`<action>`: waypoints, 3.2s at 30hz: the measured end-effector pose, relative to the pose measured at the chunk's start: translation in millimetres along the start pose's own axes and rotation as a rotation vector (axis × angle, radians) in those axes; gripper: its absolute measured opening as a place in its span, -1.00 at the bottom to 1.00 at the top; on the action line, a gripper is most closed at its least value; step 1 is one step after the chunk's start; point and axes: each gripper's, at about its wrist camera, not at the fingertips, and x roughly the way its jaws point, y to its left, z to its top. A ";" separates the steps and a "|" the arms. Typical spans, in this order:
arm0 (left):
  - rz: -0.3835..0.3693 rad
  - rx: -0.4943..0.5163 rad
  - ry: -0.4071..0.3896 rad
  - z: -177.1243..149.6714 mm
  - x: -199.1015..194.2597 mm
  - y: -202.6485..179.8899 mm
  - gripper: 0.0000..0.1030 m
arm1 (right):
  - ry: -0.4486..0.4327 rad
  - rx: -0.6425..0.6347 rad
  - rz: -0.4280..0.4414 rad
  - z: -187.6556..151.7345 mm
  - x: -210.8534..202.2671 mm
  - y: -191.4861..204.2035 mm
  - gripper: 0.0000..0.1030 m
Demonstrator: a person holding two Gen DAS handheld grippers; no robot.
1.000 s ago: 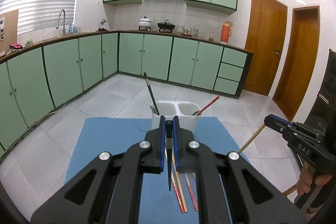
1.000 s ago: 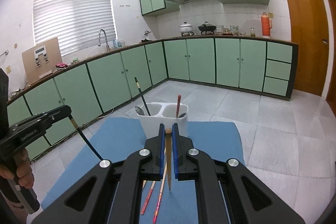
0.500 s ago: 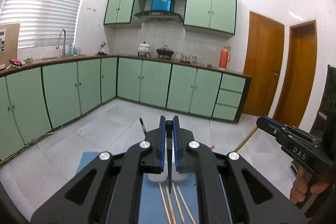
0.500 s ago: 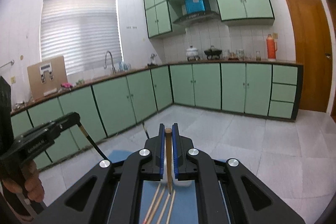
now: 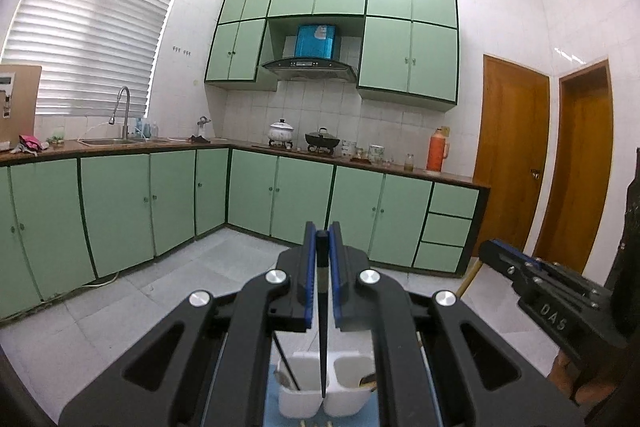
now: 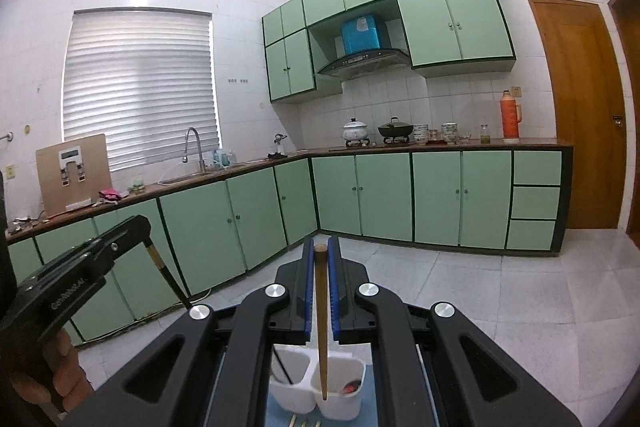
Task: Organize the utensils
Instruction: 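Lift both held chopsticks and carry them above the white holder, then lower chopsticks into the holder and open both tools, then withdraw both tools from the holder back over the remaining chopsticks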
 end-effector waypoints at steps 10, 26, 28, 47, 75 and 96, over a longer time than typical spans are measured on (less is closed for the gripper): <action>0.022 0.014 0.086 -35.2 77.3 5.1 -0.89 | 0.063 0.008 0.001 -22.9 65.5 -15.3 -0.87; 0.046 0.050 0.268 -104.4 109.2 26.6 -0.67 | 0.202 -0.003 0.015 -81.6 84.3 -13.2 -0.77; 0.046 0.048 0.268 -106.7 102.1 29.0 -0.49 | 0.204 0.001 0.012 -84.6 78.2 -13.3 -0.65; 0.064 0.057 0.313 -160.1 -33.6 52.6 0.59 | 0.202 0.010 -0.075 -150.1 -43.6 -4.6 0.44; 0.115 0.108 0.647 -282.8 -90.7 72.3 0.66 | 0.594 0.029 -0.073 -321.5 -79.1 27.4 -0.17; 0.091 0.087 0.675 -289.6 -84.4 60.4 0.66 | 0.658 -0.028 -0.108 -322.9 -60.9 40.4 -0.88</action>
